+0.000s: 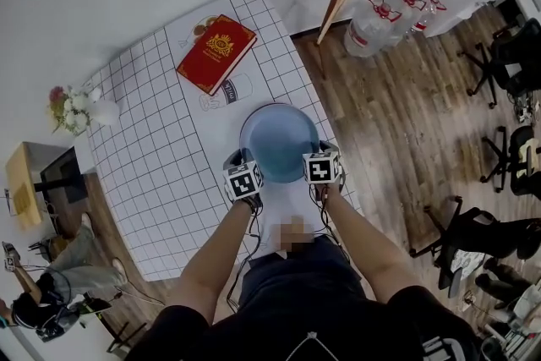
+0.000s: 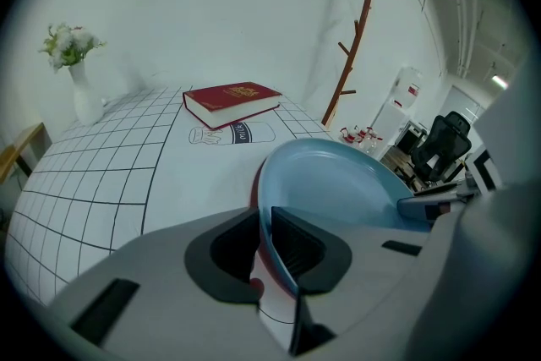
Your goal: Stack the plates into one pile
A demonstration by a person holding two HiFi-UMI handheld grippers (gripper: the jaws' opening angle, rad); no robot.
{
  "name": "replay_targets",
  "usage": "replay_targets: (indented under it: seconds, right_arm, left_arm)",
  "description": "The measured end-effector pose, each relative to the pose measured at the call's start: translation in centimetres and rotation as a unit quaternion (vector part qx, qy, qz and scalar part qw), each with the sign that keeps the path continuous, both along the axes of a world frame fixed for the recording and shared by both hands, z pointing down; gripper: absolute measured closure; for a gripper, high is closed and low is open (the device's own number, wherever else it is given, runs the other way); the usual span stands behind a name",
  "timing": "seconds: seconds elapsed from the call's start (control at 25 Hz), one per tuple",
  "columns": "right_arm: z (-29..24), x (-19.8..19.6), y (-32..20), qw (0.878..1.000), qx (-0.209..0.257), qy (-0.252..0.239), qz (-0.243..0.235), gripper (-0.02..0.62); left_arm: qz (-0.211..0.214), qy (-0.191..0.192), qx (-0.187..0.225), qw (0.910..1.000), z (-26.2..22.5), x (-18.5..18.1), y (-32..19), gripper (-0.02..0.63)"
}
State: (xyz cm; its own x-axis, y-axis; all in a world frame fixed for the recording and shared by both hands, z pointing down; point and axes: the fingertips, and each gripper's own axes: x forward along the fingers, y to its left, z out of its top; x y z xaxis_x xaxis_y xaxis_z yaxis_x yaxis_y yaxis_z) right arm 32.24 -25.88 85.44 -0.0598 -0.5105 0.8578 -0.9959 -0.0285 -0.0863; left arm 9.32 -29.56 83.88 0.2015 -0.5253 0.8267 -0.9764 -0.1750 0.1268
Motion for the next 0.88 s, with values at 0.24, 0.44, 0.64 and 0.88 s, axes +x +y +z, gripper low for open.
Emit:
replay_targets:
  seconds: [0.24,0.44,0.64,0.88]
  right_arm:
    - [0.3,-0.9,-0.2,1.0,0.001,-0.001,-0.011,0.453]
    - [0.0,-0.5,0.0,1.0,0.003,-0.006,0.001,0.451]
    - [-0.2,0.4,0.3,1.0,0.01,-0.006,0.013,0.453]
    - [-1.9,0.5,0.6,0.999,0.026,-0.006,0.025,0.453]
  left_arm:
    - [-0.001,-0.023,0.001,0.9997,0.4,-0.6,-0.3,0.571]
    - [-0.002,-0.025,0.008,0.9996,0.0,-1.1,-0.2,0.563]
    - [0.006,-0.022,0.01,0.9997,0.1,-1.0,0.1,0.565]
    - [0.022,-0.019,0.006,0.9996,0.4,-0.9,-0.3,0.565]
